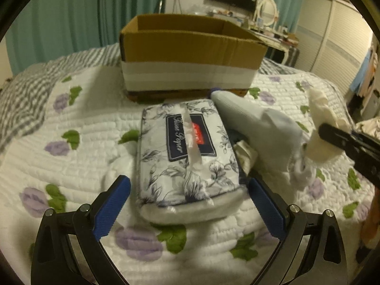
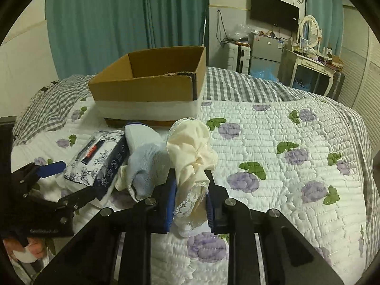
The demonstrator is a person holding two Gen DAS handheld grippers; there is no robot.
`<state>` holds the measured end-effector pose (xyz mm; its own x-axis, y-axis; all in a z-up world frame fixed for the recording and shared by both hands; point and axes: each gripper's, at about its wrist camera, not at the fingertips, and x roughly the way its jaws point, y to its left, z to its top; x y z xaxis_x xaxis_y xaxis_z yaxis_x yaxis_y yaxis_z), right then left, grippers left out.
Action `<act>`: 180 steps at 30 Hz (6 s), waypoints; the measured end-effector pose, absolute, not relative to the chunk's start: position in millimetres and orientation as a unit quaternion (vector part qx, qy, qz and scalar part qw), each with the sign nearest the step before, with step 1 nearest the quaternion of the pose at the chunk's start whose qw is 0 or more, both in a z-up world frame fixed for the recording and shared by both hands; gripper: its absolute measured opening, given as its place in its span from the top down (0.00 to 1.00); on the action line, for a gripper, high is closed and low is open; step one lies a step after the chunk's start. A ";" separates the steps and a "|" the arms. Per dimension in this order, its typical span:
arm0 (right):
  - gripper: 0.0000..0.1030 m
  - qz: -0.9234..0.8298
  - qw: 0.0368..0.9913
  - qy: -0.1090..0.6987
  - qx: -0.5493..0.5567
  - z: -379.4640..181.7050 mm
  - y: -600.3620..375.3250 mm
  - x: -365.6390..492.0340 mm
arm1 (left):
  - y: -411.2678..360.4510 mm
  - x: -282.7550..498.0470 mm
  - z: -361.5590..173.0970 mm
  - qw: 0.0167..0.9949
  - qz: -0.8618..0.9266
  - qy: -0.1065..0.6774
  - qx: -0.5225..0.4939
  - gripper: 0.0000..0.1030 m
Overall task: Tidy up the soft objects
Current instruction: 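Grasp the white floral tissue pack with the left gripper while the right grasps the cream lace cloth, then carry both held items over the cardboard box and open both grippers, then grasp the white sock with the left gripper while the right grasps the light blue knit glove, then carry the sock and glove into the cardboard box and open both grippers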
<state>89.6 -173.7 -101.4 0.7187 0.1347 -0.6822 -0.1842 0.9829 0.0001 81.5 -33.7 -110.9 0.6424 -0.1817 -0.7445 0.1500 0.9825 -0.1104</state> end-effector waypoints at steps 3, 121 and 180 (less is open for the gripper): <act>0.80 0.085 0.926 0.367 -0.033 -103.3 -175.3 91.7 | -38.1 89.8 -118.9 0.902 -0.092 0.421 -0.024 0.13; 0.40 0.154 0.885 0.440 -0.004 -142.7 -147.0 146.5 | -28.1 117.6 -136.7 0.904 -0.073 0.420 0.026 0.28; 0.47 0.137 0.936 0.323 0.025 -7.0 -118.8 298.3 | -21.3 284.3 -1.7 0.940 -0.080 0.322 0.077 0.67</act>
<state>298.3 -118.8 -7.0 0.7532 0.2733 -0.5983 -0.2410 0.9610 0.1356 284.3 -21.3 -1.7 0.7793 -0.1017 -0.6184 0.2009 0.9752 0.0927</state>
